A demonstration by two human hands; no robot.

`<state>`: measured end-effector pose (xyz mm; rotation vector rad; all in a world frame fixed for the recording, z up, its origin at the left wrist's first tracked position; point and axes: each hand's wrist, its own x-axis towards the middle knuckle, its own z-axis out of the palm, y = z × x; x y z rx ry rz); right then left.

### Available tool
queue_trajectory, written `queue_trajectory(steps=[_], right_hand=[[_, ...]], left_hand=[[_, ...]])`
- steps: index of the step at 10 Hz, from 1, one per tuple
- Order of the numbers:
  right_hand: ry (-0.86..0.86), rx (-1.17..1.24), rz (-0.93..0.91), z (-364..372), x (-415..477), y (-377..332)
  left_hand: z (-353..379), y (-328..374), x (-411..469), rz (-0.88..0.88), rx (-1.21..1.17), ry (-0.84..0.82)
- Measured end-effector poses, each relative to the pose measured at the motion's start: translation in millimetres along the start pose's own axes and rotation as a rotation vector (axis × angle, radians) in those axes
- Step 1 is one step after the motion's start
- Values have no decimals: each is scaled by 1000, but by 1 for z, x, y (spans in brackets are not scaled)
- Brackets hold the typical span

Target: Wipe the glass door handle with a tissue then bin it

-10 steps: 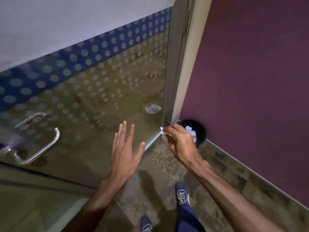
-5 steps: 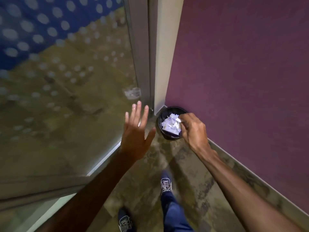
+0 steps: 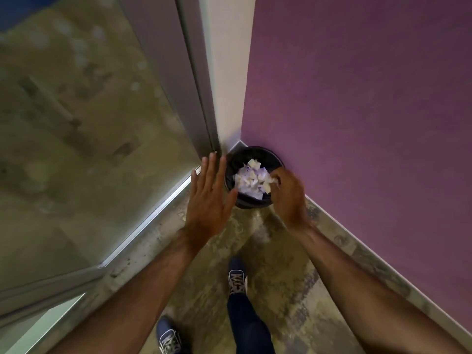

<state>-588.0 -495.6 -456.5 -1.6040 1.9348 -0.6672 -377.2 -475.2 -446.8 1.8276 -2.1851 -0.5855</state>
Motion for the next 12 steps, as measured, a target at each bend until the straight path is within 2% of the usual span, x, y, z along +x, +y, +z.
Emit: queue_trajectory(steps=[3, 6, 9, 12], right_hand=[[-52, -23, 87, 83, 49, 76], [-118, -67, 98, 130, 90, 109], [-233, -231, 89, 161, 130, 126], [-219, -167, 94, 173, 129, 153]], left_hand=[[92, -50, 45, -25, 105, -105], [135, -72, 83, -28, 114, -167], [161, -84, 101, 17, 100, -138], [185, -99, 95, 22, 84, -73]])
